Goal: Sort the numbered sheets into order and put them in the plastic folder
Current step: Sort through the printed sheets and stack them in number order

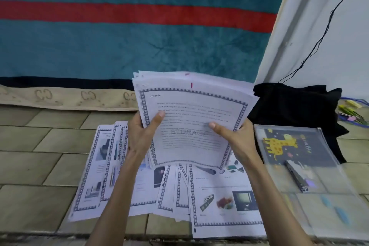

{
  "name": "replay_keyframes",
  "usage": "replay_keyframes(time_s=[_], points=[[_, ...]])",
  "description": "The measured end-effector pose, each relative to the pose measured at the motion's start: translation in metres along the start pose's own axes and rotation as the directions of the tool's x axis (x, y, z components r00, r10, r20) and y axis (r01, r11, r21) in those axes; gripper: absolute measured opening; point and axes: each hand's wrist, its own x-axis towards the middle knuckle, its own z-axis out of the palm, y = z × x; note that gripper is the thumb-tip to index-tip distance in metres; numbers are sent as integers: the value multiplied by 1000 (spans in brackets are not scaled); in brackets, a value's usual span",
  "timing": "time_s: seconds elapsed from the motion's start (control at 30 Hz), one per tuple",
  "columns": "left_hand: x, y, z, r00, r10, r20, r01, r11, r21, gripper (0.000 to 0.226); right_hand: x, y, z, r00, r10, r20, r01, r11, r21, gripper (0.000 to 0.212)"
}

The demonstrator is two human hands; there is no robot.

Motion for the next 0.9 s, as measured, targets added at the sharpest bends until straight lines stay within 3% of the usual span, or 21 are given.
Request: replay_keyframes(time_s=[0.13,0.23,0.33,0.47,0.7,0.83,0.9], points=[[3,-5,-3,997,-55,62,51,997,60,45,4,7,-8,999,41,33,-36,990,-138,30],[-1,-16,-2,981,-134,139,107,977,185,33,0,22,-11,978,174,117,-129,939,-319,33],[-6,-27,1,971,-186,153,149,963,224,35,-7,32,-6,978,204,44,-194,966,-174,36],[-5,-32,2,977,-193,93,176,971,164,30,-8,31,0,987,162,17,-161,986,-39,36],[-4,-42,-5,961,-223,163,181,955,237,33,-16,41,-3,974,223,30,-218,968,-121,31],[-8,-48,0,945,-316,79,301,940,164,24,-17,47,4,966,256,-11,-256,962,-89,29],[-4,-57,-2,938,-342,47,333,933,139,38,-15,47,4,969,245,-17,-246,967,-72,26]])
